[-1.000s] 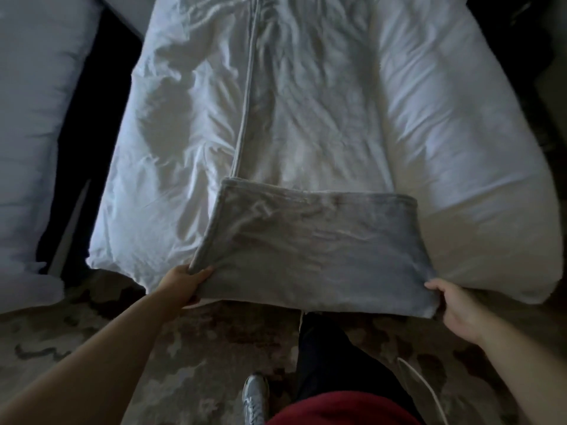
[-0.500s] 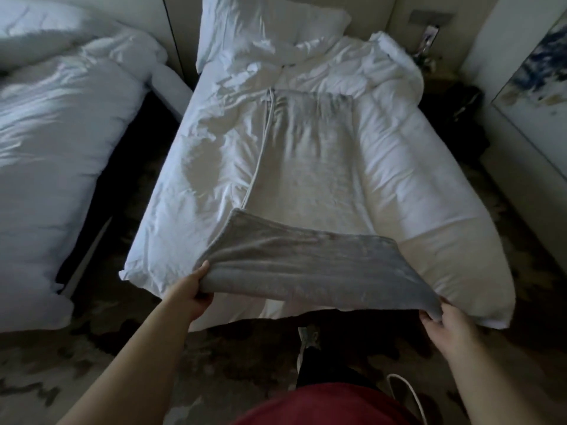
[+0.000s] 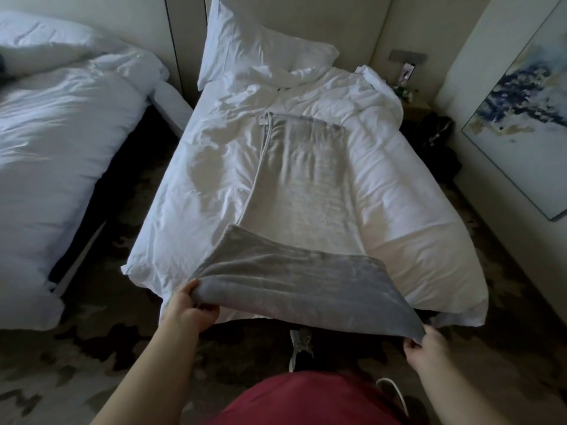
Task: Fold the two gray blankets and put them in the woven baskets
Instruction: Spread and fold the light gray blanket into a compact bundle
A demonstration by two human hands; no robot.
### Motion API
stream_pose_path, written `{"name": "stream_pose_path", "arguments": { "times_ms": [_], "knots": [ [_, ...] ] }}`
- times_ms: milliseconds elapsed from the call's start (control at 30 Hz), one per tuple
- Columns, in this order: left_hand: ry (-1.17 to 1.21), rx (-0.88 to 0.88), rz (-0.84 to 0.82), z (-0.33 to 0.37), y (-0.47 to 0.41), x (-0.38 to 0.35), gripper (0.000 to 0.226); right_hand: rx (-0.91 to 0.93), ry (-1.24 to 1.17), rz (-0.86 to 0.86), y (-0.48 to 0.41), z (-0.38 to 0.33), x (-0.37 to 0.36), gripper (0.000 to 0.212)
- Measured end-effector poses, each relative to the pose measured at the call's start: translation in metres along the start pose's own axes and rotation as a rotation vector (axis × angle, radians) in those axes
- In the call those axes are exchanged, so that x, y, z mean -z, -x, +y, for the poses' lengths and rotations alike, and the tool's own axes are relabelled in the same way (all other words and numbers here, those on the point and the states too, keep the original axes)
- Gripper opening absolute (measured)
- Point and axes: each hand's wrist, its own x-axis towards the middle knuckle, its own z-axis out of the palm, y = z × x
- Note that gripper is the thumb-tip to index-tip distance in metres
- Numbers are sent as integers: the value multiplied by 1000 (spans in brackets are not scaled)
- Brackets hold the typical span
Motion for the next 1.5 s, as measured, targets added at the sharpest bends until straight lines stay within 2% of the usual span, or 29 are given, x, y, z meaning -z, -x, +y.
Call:
{"name": "stream_pose_path", "arguments": {
  "times_ms": [67,167,333,433,500,600,633,667,733,833,867,900,967,1000,1033,1100,1200,1333,1433,1500],
  "knots": [
    [9,6,8,-2,2,8,41,-8,-17,33,3,8,4,22],
    [21,1,-11,-3,4,13,34,-34,-130,-73,9,12,4,17],
    [53,-58,-117,-4,-1,1,29,-35,-142,-45,14,0,-5,22],
    [37,-55,-187,-4,-2,-17,30,-12,-153,-137,11,-11,-17,21],
    [1,-66,-241,-3,-1,-34,35,12,-164,-218,10,-20,-29,8],
    [-19,-112,-289,0,-4,-69,50,25,-192,-283,2,-39,-54,38],
    [-21,-116,-291,2,-8,-82,47,17,-211,-294,-5,-47,-63,44],
    [-22,-111,-290,4,-12,-95,37,12,-214,-308,-12,-54,-74,41],
    [-13,-100,-254,7,-24,-124,9,10,-220,-299,-29,-70,-96,25],
    [-49,-115,-208,17,-46,-177,16,33,-225,-355,-55,-96,-140,59],
    [-52,-132,-218,19,-50,-197,17,39,-223,-372,-65,-106,-158,64],
    [-34,-164,-229,21,-55,-217,16,44,-227,-395,-77,-114,-176,58],
    [-32,-263,-275,23,-73,-251,25,11,-222,-376,-104,-124,-214,16],
    [-99,-328,-259,23,-85,-265,33,-11,-188,-345,-121,-126,-230,9],
    [-204,-393,-225,21,-98,-276,35,-32,-141,-310,-139,-124,-243,18],
    [-424,-475,-122,11,-127,-280,29,-79,-17,-240,-166,-109,-258,21],
    [-577,-446,72,-7,-166,-256,17,-245,188,-118,-195,-69,-241,23],
    [-579,-365,352,-15,-205,-197,14,-484,379,14,-209,-14,-203,20],
    [-551,-242,397,-20,-229,-166,18,-584,462,67,-214,22,-182,13],
    [-511,-182,375,-28,-242,-162,26,-597,445,77,-219,36,-178,16]
  ]
}}
